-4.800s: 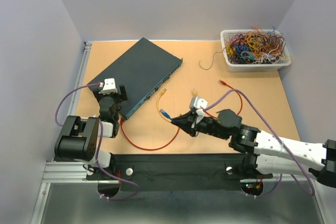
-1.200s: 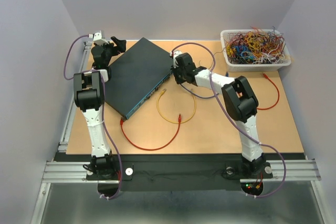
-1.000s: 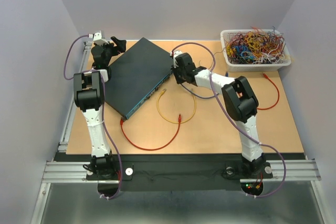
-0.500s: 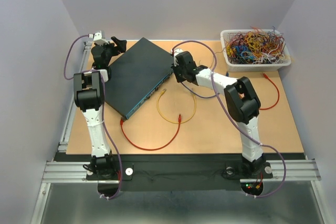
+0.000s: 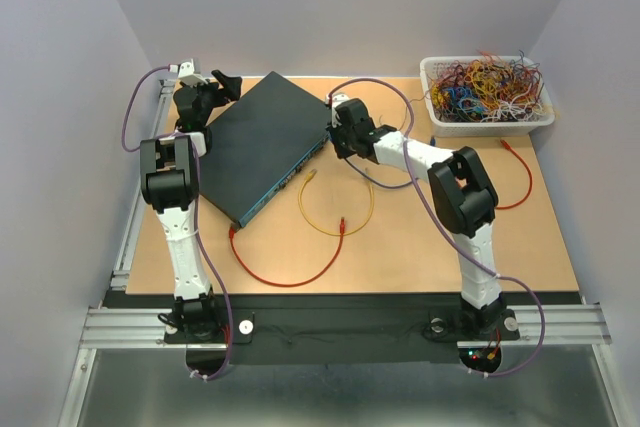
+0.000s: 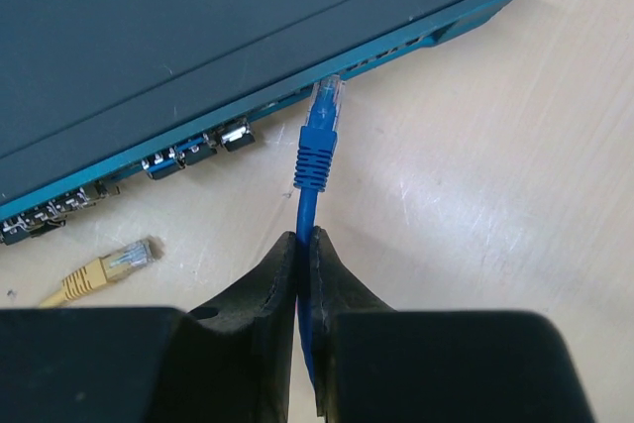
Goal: Insert the plug into the switch port
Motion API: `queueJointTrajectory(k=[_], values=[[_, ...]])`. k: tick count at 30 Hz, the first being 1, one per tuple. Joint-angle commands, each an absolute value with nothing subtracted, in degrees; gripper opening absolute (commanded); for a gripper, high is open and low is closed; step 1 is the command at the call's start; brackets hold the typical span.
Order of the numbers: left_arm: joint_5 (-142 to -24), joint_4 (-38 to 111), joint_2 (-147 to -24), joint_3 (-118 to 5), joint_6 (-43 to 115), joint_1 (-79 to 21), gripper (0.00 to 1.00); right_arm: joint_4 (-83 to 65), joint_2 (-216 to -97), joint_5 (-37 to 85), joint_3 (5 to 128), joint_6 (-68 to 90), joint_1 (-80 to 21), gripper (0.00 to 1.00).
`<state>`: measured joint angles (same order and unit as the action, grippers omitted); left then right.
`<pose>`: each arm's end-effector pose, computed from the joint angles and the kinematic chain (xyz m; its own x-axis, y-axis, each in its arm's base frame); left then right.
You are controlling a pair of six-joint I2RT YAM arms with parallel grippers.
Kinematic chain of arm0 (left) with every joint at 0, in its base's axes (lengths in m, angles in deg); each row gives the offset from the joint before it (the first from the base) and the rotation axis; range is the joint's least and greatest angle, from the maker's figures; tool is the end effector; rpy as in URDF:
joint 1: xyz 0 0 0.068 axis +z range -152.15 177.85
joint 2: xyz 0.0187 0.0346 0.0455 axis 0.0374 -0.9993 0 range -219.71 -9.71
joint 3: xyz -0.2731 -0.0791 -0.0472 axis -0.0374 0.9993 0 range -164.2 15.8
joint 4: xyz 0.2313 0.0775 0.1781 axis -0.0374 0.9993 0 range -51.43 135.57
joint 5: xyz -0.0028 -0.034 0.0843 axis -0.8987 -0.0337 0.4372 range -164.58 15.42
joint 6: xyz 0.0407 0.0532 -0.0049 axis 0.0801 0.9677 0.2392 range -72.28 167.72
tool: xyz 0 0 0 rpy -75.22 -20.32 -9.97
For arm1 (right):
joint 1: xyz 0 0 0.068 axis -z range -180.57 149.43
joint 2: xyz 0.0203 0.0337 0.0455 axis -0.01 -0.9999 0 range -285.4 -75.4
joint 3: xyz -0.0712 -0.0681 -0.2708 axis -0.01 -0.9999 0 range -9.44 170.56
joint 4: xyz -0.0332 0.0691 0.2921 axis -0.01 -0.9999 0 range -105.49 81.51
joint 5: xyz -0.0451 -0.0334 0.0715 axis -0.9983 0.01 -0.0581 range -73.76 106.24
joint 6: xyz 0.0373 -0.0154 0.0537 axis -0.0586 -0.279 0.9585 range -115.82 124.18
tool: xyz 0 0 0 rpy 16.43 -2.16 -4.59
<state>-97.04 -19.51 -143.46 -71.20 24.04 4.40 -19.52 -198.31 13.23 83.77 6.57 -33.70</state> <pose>0.5742 0.0452 0.1713 0.0714 -0.3653 -0.9282 0.3228 0.8889 -0.3250 0.4608 0.2973 0.1748 -0.5673 -0.3205 -0.7586 -0.4892 0.8722 -0.0026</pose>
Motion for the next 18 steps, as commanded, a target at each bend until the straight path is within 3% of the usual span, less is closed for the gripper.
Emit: queueJointTrajectory(k=[1, 18], values=[[-98.31, -22.51, -142.95, -73.67, 23.55, 5.06, 0.99, -17.72, -197.04, 14.12, 82.32, 7.51, -34.33, 0.00], [-98.84, -22.60, -143.21, -74.11, 23.47, 4.97, 0.99, -17.81, -198.97, 11.40, 84.78, 6.11, -34.32, 0.00]])
